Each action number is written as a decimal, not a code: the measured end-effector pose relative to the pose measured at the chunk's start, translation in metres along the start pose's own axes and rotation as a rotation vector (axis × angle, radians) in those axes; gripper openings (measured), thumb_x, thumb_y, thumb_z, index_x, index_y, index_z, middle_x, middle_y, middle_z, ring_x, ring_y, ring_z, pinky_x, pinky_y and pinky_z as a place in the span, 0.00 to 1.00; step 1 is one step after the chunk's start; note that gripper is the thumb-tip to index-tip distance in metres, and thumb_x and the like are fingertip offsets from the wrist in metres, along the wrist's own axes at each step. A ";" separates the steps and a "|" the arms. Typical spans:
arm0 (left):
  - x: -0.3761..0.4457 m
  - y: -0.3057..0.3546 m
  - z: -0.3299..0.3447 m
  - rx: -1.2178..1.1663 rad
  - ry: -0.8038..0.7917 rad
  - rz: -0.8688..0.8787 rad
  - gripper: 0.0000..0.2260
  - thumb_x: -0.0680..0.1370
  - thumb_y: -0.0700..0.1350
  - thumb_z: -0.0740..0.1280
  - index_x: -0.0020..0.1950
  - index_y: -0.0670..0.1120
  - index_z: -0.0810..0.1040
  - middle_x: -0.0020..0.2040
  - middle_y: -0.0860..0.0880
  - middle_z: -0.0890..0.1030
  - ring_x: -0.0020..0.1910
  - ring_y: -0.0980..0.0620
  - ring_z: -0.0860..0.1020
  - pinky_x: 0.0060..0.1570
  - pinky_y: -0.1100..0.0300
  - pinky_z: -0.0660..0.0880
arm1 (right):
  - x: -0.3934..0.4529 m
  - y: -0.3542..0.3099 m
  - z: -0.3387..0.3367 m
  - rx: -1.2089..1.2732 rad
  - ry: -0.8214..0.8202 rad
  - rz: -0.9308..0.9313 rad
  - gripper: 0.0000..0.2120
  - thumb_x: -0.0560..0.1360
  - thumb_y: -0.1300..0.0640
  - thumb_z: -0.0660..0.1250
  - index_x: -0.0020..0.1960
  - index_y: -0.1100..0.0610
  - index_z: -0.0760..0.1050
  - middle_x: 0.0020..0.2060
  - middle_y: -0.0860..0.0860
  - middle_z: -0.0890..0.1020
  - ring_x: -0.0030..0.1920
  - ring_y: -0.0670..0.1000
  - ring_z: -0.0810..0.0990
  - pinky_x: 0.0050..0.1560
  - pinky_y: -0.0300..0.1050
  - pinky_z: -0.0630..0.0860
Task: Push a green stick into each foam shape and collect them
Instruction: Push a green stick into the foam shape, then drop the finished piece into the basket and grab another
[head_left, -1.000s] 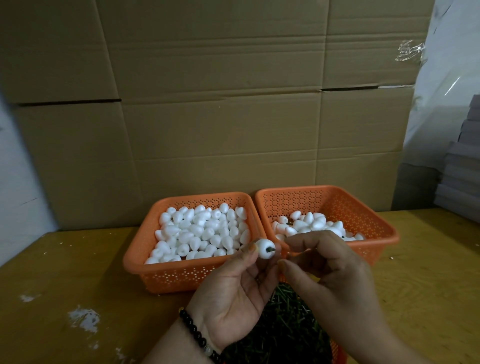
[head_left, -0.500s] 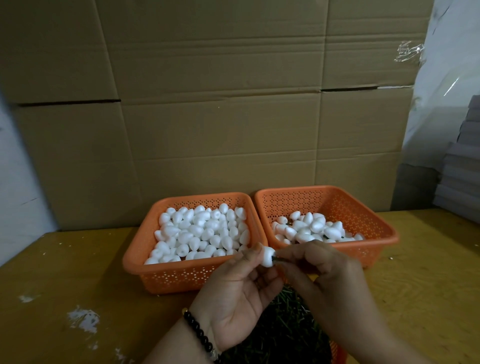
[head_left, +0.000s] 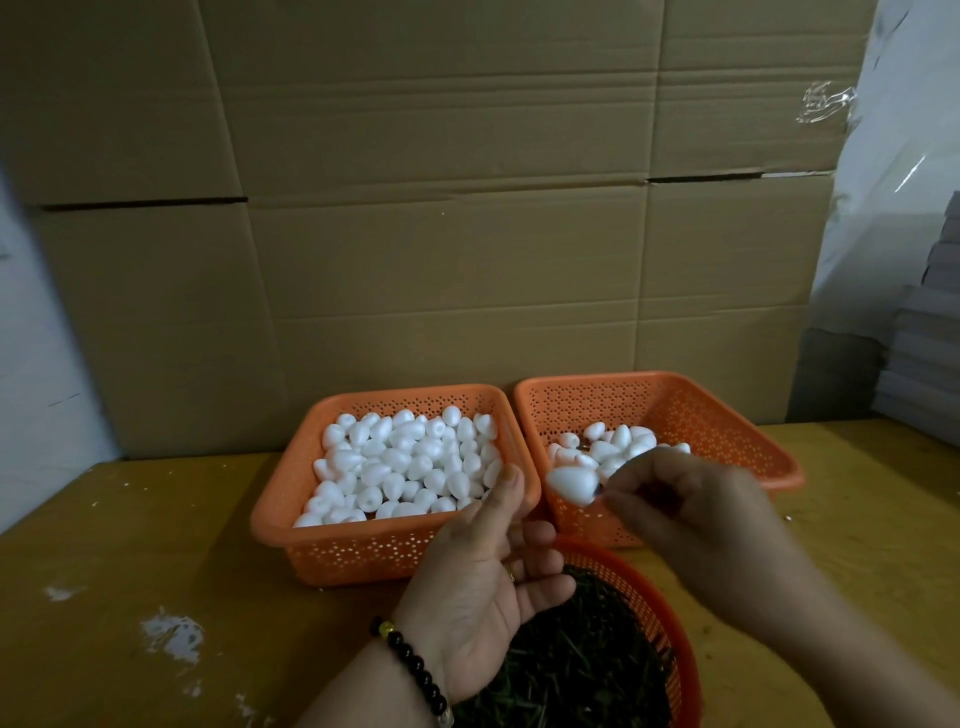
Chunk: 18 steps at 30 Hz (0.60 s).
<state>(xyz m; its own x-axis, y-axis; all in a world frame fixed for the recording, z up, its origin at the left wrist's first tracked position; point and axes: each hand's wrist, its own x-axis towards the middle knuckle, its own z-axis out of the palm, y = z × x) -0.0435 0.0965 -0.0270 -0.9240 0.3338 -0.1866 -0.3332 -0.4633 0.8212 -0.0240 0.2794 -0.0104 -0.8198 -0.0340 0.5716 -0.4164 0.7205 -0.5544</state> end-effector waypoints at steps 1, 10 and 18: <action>0.000 0.001 -0.001 -0.011 0.010 -0.001 0.24 0.64 0.57 0.72 0.51 0.42 0.78 0.37 0.44 0.81 0.31 0.51 0.78 0.30 0.57 0.78 | 0.005 0.007 -0.006 -0.032 0.041 0.038 0.02 0.70 0.51 0.68 0.38 0.45 0.77 0.31 0.44 0.81 0.34 0.40 0.79 0.34 0.36 0.76; 0.001 0.001 -0.004 0.011 0.018 0.068 0.16 0.65 0.42 0.71 0.51 0.40 0.75 0.37 0.44 0.80 0.31 0.51 0.78 0.29 0.57 0.78 | 0.018 0.081 -0.025 -0.471 0.234 0.358 0.02 0.73 0.59 0.69 0.45 0.54 0.78 0.35 0.51 0.79 0.34 0.53 0.77 0.34 0.54 0.78; 0.007 0.005 -0.011 0.107 0.033 0.152 0.04 0.75 0.36 0.67 0.49 0.39 0.76 0.37 0.44 0.80 0.32 0.52 0.78 0.31 0.58 0.78 | 0.017 0.088 -0.024 -0.629 0.204 0.316 0.07 0.72 0.57 0.71 0.49 0.56 0.81 0.39 0.54 0.83 0.36 0.54 0.79 0.36 0.50 0.78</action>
<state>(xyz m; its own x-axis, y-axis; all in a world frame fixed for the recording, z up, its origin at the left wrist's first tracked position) -0.0535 0.0874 -0.0297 -0.9684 0.2388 -0.0722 -0.1692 -0.4160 0.8935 -0.0654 0.3590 -0.0353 -0.7484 0.3267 0.5772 0.1823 0.9381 -0.2946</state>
